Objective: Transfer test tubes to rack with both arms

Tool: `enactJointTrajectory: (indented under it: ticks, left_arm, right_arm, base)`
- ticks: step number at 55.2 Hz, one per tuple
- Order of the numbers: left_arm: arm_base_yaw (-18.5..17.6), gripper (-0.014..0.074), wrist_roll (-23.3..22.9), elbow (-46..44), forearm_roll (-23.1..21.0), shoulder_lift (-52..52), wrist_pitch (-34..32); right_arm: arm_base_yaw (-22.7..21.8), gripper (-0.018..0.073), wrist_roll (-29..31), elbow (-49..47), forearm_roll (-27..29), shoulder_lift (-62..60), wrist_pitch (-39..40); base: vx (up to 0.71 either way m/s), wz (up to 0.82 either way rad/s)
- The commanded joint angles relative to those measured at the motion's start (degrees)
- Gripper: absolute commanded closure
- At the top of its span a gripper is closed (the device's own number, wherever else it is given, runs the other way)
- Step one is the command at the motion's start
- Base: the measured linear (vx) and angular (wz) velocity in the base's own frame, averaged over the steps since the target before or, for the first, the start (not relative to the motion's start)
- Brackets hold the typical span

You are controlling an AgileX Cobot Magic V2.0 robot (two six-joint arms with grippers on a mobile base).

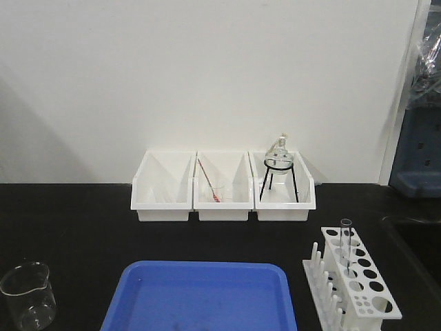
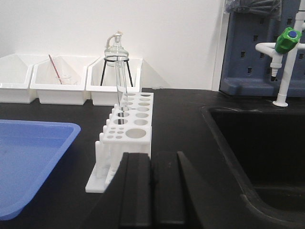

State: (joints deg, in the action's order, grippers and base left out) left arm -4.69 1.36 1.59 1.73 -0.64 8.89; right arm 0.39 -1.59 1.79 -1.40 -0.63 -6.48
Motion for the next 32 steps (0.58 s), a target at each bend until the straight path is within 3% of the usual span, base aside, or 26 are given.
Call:
enactJointTrajectory:
  ticks: [1,32]
  left_arm:
    - [0.0,0.0604,-0.13,1.47,-0.15,-0.84,-5.11]
    - [0.0,0.0604,-0.13,1.47,-0.15,-0.84,-5.11]
  right_arm:
    - [0.01,0.0573,0.45,0.33,-0.14,-0.74,4.3]
    - [0.01,0.057,0.45,0.33,-0.14,-0.74,4.3]
  base:
    - [0.0,0.0]
    - [0.0,0.0]
